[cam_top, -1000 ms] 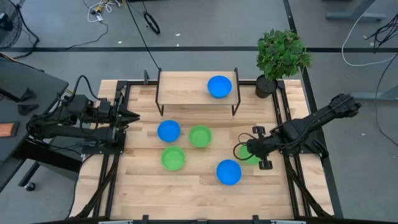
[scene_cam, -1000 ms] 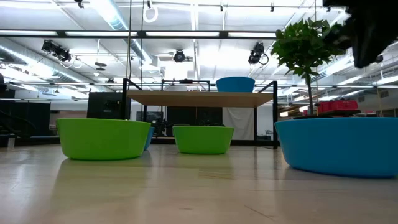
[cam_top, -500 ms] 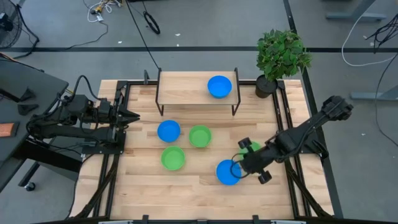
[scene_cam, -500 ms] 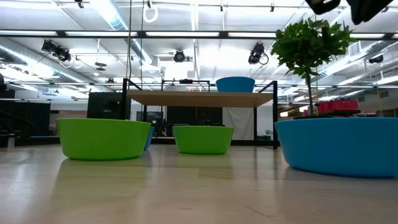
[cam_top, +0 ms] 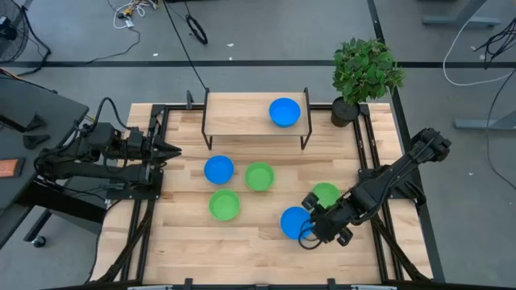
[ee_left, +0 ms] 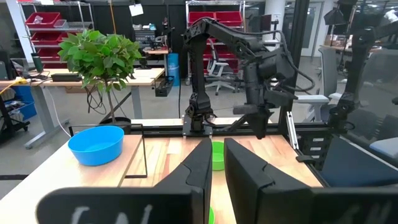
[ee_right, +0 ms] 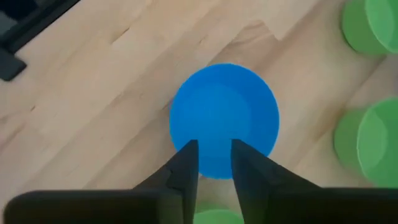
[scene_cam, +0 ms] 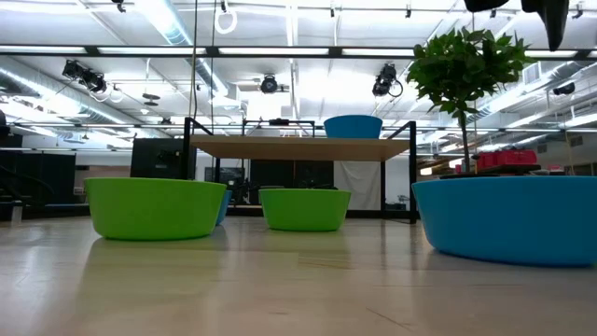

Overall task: Pick & Place Mini bowls
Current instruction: Stack the bottom blue bowl on the blue bowl on the shelf

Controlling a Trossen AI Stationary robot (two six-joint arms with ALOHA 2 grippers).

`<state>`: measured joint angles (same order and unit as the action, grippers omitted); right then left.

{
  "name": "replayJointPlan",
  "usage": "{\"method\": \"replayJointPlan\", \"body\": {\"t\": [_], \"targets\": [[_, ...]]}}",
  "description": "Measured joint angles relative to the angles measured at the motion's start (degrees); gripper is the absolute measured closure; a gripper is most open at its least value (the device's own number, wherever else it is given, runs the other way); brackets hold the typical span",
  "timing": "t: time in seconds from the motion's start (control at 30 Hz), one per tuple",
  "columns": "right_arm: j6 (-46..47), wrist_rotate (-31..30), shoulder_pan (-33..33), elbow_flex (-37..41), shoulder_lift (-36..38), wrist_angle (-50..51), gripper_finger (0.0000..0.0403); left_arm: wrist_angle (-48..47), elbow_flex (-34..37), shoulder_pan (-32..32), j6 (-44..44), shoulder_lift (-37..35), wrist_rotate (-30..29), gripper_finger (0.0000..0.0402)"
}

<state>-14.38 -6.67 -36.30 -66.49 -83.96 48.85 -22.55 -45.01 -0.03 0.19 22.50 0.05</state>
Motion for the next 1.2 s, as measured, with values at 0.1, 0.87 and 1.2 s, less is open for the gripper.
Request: {"method": "replayJointPlan", "body": {"t": [0.1, 0.87, 1.2], "targets": [[-1.8, 0.0, -0.6, 0.0, -1.0, -1.0, 0.0286, 0.0, 0.0, 0.0, 0.0, 0.0, 0.0, 0.0353], [-7.2, 0.2, -2.1, 0.0, -9.0, -5.0, 0.0277, 0.0, 0.0, 0.0, 0.0, 0.0, 0.0, 0.0353], [-3.5, 3.2, -2.1, 1.5, -10.2, -8.1, 0.0278, 0.0, 0.0, 0.0, 0.0, 0.0, 0.0, 0.0353]]}}
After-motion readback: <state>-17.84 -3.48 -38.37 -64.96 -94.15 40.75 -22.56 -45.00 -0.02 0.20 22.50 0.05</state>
